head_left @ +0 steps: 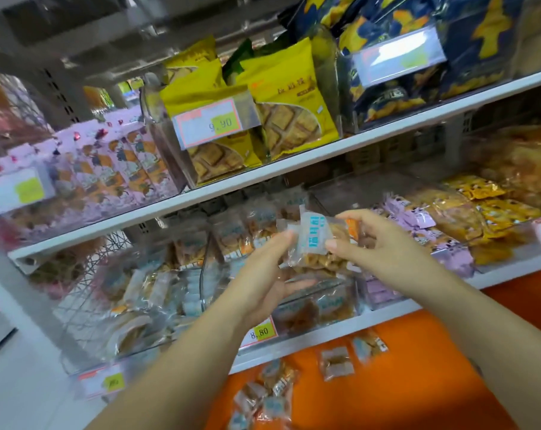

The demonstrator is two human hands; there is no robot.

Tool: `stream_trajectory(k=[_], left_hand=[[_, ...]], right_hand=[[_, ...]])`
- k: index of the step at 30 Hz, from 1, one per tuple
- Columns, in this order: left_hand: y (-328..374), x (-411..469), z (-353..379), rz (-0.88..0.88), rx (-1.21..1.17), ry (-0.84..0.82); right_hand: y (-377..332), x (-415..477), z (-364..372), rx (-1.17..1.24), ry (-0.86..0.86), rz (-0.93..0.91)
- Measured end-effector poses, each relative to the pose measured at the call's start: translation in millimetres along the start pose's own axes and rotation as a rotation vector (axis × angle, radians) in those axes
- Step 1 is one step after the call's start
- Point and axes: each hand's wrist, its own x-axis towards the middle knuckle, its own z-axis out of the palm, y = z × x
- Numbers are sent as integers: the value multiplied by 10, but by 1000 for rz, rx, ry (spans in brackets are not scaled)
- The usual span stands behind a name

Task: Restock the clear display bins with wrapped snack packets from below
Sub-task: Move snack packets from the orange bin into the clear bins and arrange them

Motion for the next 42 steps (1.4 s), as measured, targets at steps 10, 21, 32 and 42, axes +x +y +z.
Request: stream_trajectory(k=[10,21,32,42], left_hand=[[-27,61,-251,99,281,73],[158,1279,-422,229,1125,151],[-36,1523,-388,377,1152,366],[-376,1259,-222,219,973,206]], right_hand=[[14,87,114,-202,-116,-32],[377,464,23,-440,-143,85],[467,480,36,-431,-127,70],[438,447,101,-427,-62,61]])
